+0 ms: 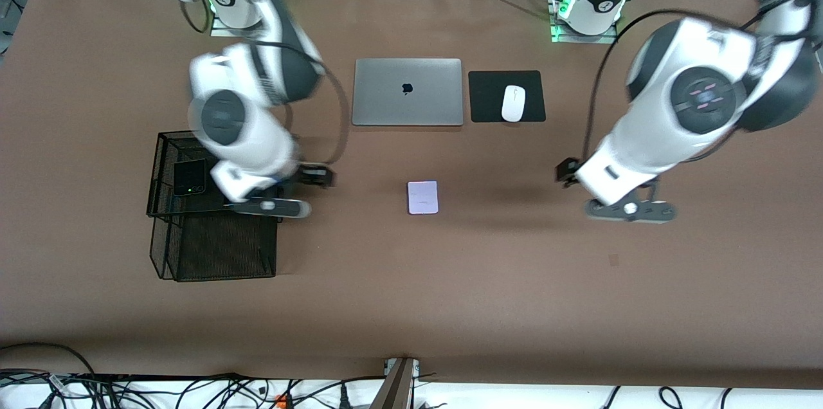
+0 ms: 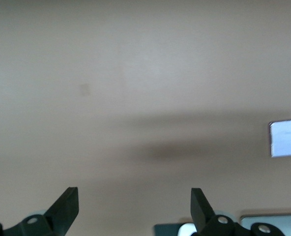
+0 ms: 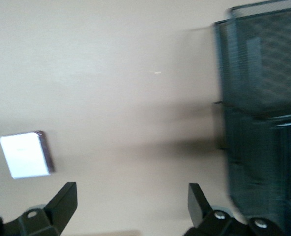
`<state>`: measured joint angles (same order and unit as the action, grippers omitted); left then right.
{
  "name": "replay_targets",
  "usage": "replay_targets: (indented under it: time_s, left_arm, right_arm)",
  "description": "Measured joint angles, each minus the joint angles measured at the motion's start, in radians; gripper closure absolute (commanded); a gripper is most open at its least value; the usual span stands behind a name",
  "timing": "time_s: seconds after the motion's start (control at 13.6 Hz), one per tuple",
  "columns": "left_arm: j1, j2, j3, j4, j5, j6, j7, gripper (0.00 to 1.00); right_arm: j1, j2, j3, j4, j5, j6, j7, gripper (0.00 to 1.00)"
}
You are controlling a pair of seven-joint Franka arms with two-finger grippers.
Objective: Place phones with both arms
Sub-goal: 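Grasp the white phone with the right gripper while the left gripper withdraws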
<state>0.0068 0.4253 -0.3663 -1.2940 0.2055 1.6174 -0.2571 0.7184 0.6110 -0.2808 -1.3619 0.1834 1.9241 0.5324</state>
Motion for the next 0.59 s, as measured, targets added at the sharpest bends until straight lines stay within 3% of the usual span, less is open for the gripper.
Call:
replay_targets:
  time_s: [0.22, 0.37, 0.59]
  left_arm:
    - [-0.035, -0.086, 0.168, -0.004, -0.064, -0.03, 0.212, 0.0]
    - [-0.078, -0.185, 0.32, -0.092, -0.115, 0.011, 0.316, 0.0]
    - [-0.077, -0.33, 0.398, -0.254, -0.123, 0.078, 0.353, 0.0]
  right_arm:
    - [0.109, 0.139, 0.003, 0.058, 0.0, 0.154, 0.18, 0.0]
    - [0.176, 0.219, 0.004, 0.07, 0.0, 0.26, 0.273, 0.0]
    - [0.242, 0.328, 0.006, 0.101, 0.0, 0.36, 0.396, 0.0]
